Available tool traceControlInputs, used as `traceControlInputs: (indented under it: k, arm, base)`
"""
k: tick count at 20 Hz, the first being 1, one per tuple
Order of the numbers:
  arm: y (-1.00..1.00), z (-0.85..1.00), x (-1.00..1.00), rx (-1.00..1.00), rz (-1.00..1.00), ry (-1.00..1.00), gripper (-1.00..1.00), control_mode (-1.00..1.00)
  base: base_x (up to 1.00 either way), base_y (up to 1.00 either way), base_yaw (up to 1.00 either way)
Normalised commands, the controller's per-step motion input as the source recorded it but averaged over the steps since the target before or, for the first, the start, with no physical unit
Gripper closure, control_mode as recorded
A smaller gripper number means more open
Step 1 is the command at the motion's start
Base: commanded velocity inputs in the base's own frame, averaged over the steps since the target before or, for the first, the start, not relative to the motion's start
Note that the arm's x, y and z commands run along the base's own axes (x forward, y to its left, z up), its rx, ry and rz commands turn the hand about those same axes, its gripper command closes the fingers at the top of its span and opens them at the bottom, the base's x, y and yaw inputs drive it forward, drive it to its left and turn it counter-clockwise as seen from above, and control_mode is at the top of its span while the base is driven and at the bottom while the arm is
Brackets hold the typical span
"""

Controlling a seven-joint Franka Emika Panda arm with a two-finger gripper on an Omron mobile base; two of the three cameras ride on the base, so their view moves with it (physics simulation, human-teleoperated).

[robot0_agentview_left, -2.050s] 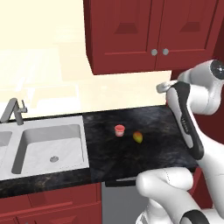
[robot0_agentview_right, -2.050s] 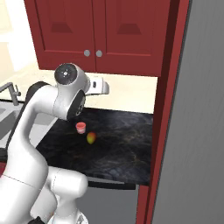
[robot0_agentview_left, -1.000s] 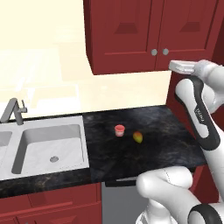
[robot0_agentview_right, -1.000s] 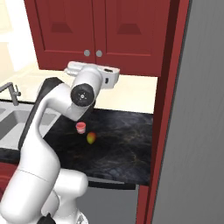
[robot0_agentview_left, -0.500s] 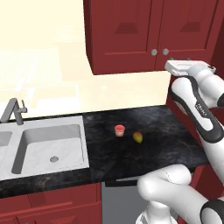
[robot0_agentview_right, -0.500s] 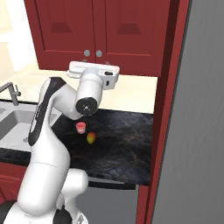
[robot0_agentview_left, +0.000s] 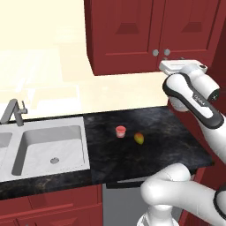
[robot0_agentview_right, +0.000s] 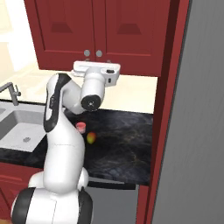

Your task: Pick the pan from the cabinet and place it on the stove. Then turn on the stove burner for the pan.

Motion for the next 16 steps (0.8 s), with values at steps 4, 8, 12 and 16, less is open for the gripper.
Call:
traceControlInputs:
  k: [4, 8, 12, 16]
  arm:
    - [0.0, 0.02, 0.34, 0.0, 0.0, 0.0, -1.0, -1.0]
    - [-0.03, 0.08, 0.25, 0.0, 0.0, 0.0, -1.0, -1.0]
    - [-0.02, 0.17, 0.12, 0.0, 0.0, -0.02, -1.0, -1.0]
    - [-0.01, 0.21, 0.08, -0.01, 0.0, -0.03, -1.0, -1.0]
  base:
    - [0.0, 0.0, 0.0]
    - [0.0, 0.0, 0.0]
    - [0.0, 0.0, 0.0]
    - [0.0, 0.0, 0.0]
